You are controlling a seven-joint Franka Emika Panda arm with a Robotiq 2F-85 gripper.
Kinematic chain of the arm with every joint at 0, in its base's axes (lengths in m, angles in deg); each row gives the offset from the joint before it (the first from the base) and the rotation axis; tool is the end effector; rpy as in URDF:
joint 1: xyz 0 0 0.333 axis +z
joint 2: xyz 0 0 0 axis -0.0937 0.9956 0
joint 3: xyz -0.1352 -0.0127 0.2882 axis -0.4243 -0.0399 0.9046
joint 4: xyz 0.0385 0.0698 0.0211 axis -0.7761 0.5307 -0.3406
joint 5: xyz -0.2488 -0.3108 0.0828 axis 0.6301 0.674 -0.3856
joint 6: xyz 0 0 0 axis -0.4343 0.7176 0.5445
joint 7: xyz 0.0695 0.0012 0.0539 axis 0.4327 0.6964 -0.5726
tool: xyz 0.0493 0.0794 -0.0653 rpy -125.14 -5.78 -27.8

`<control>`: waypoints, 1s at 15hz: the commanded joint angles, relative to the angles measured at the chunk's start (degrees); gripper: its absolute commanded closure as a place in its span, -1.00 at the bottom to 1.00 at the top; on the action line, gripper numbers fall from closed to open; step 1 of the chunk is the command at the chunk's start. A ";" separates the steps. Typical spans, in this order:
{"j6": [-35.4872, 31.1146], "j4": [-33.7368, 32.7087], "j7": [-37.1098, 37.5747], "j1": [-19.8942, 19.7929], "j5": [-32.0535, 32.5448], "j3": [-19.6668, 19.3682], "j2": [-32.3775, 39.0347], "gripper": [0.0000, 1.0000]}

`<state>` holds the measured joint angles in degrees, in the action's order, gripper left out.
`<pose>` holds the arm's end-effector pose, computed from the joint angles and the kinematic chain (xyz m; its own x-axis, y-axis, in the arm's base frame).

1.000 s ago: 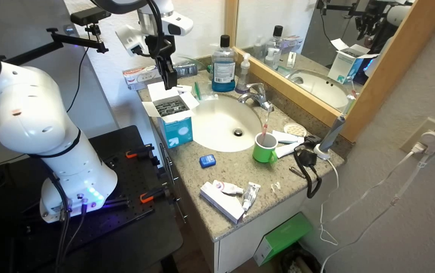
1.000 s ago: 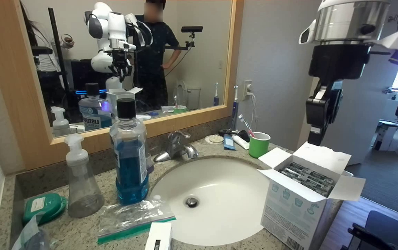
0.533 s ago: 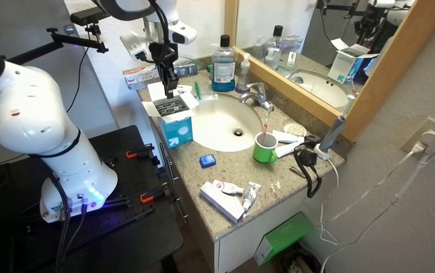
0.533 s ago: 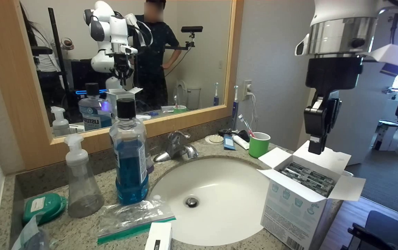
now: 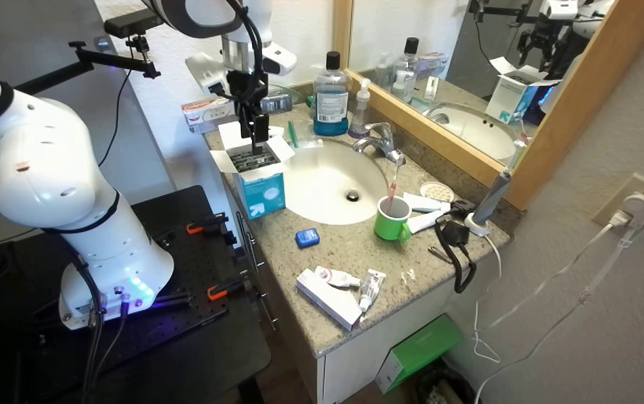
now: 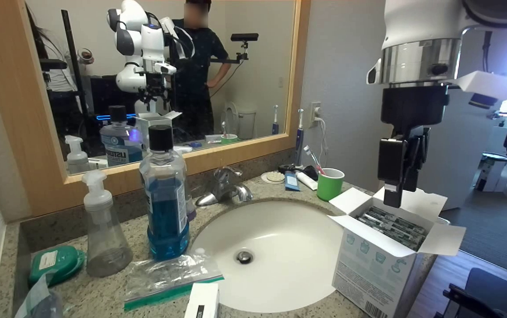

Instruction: Remove two things from the box and put them on the left of the sink

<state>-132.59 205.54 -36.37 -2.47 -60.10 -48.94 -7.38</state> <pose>0.3497 0.0431 0.3752 0.9945 0.0021 -0.1052 0.0036 -0.9999 0.0146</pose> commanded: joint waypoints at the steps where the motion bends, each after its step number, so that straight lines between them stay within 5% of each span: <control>1: 1.15 -1.75 1.37 -0.46 0.87 0.60 1.65 -1.00; 10: 0.03 -1.59 0.56 -0.18 0.15 0.05 3.30 -0.60; 11: -0.02 -1.61 0.49 -0.16 0.19 0.04 3.48 -0.37; 12: -0.07 -1.66 0.51 -0.14 0.15 0.05 3.69 -0.36; 14: -0.23 -1.80 0.45 -0.06 0.14 0.11 4.32 0.09; 15: -0.22 -1.83 0.40 -0.05 0.22 0.13 4.53 0.06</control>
<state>-132.68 205.12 -36.37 -2.47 -60.10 -48.98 -4.75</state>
